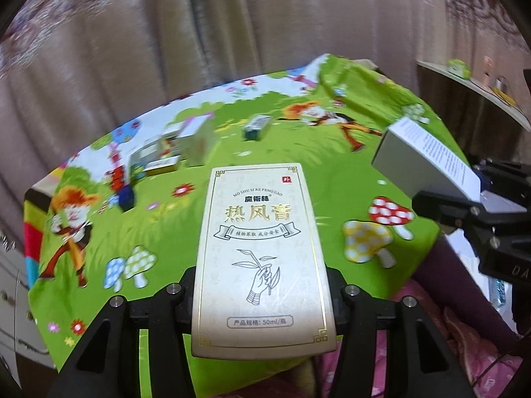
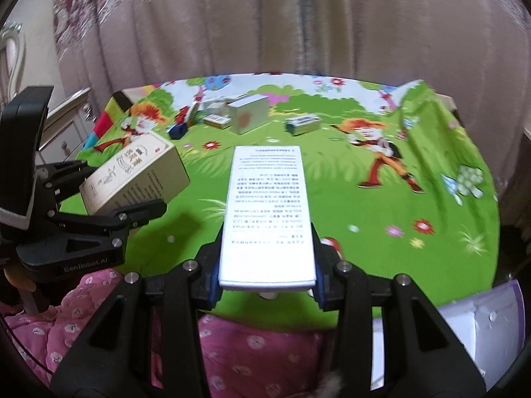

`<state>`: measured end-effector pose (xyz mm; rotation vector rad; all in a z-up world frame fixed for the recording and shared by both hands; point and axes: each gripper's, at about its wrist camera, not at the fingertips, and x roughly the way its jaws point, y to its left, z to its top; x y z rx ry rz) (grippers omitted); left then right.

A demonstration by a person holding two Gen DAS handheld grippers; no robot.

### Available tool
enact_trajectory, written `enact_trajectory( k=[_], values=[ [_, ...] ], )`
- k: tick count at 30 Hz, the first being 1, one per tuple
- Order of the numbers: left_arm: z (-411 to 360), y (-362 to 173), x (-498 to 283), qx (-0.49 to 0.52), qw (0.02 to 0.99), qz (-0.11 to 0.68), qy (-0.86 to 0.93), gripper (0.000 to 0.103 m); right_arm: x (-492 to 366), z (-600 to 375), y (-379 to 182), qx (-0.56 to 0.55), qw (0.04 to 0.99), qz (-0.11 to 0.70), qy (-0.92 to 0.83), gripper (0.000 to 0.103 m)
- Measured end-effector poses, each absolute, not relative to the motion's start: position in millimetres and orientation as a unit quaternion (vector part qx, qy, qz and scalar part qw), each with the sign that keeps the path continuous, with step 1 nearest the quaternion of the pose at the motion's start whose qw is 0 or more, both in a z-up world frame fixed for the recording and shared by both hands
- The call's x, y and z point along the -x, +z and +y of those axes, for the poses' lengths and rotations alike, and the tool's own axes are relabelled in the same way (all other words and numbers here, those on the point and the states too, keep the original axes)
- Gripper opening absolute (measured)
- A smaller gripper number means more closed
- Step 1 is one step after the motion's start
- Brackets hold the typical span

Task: Organize rigid objects
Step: 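Carry both held boxes over the purple-rimmed bin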

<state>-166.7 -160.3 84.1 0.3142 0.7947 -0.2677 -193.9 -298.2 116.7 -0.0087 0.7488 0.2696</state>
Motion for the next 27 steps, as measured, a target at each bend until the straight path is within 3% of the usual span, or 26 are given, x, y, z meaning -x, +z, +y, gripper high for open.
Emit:
enact_trajectory(
  k=[27],
  values=[
    [-343.4,70.3,213.8,-0.288,0.817,0.378,-0.326,0.052,267.3,-441.9,104.8,-0.069,0.925,0.373,-0.028,0.045]
  ],
)
